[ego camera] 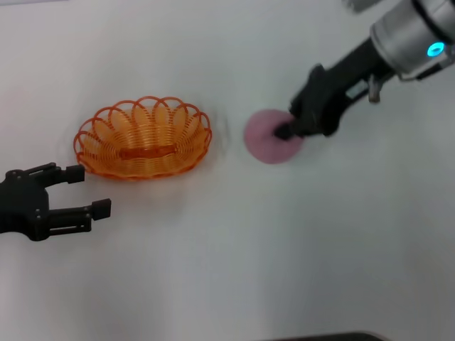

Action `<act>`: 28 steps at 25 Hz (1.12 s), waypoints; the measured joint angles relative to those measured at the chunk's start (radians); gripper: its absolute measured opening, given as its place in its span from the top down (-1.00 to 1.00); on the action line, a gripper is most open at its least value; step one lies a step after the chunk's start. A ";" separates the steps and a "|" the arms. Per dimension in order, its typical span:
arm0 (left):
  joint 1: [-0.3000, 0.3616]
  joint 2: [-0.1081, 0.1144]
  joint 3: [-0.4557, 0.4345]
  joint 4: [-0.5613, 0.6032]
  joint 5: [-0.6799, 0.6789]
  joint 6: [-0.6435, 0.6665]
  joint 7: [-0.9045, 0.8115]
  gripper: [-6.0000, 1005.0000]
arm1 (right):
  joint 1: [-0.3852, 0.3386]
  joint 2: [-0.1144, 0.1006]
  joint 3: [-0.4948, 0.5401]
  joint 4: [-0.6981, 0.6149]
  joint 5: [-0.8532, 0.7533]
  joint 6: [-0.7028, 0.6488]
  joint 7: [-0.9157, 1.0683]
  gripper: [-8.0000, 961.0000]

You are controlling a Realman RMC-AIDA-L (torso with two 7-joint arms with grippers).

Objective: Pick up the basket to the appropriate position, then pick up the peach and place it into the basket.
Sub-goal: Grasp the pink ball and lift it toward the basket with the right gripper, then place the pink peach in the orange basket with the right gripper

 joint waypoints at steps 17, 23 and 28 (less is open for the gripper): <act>0.010 0.000 -0.006 -0.006 0.019 0.026 -0.013 -0.81 | 0.062 0.032 -0.097 0.218 0.511 0.312 -0.232 0.54; 0.009 0.000 -0.004 -0.016 0.019 0.026 -0.013 -0.81 | 0.054 0.033 -0.131 0.220 0.558 0.324 -0.241 0.23; 0.009 0.000 -0.006 -0.016 0.020 0.026 -0.008 -0.81 | 0.035 0.029 -0.129 0.221 0.563 0.317 -0.241 -0.36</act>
